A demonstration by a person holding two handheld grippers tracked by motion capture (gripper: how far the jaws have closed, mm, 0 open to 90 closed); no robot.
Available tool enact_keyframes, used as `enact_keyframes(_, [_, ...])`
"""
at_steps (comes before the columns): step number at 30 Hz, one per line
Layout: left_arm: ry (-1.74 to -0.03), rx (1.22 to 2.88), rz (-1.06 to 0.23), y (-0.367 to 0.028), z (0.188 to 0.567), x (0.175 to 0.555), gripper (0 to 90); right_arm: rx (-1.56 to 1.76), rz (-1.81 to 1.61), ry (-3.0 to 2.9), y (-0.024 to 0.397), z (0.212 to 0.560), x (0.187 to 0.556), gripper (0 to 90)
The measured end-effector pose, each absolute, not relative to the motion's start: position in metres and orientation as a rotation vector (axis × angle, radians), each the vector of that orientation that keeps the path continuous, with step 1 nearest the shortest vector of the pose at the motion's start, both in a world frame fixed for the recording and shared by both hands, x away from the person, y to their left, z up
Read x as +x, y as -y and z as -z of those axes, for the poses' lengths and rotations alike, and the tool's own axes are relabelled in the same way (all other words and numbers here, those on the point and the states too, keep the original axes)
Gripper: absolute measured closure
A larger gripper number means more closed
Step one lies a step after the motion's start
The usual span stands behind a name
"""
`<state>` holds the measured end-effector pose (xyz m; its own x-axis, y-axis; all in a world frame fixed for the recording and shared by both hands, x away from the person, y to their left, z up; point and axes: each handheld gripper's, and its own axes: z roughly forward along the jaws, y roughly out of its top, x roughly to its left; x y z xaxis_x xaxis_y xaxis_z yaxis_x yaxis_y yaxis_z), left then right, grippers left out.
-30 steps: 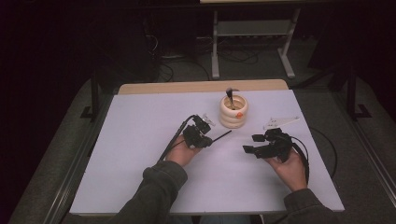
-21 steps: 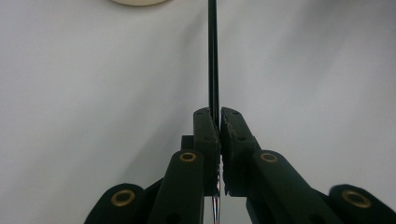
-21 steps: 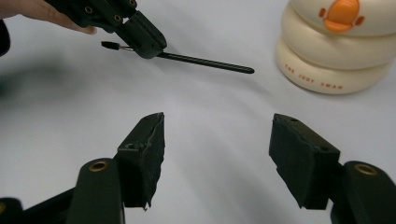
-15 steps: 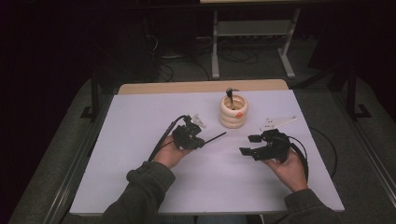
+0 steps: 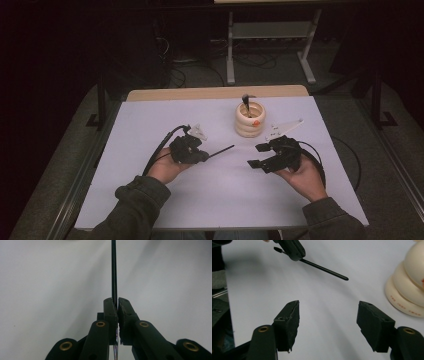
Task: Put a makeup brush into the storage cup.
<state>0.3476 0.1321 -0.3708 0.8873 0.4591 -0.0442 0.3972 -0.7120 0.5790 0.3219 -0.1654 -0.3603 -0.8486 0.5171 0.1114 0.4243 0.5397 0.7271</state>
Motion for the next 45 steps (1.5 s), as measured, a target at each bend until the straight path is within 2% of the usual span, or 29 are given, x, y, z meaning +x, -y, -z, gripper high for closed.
enact_keyframes(12, [-0.527,2.456,-0.123,-0.138,0.362,0.331,86.0,0.651,-1.192,-2.759,0.141,0.340,0.322,32.5])
enact_keyframes(30, [-0.336,2.492,-0.117,-0.135,0.354,0.310,86.0,0.442,-1.119,-2.880,0.109,0.342,0.323,33.3])
enact_keyframes(38, [-0.198,2.509,-0.085,-0.128,0.352,0.299,86.0,0.358,-1.058,-2.946,0.094,0.348,0.320,39.2])
enact_keyframes(43, [-0.129,2.506,-0.085,-0.125,0.352,0.296,86.0,0.271,-1.020,-2.997,0.086,0.353,0.316,49.4])
enact_keyframes(45, [-0.110,2.507,-0.082,-0.125,0.351,0.294,85.9,0.266,-1.017,-3.005,0.086,0.353,0.315,50.8])
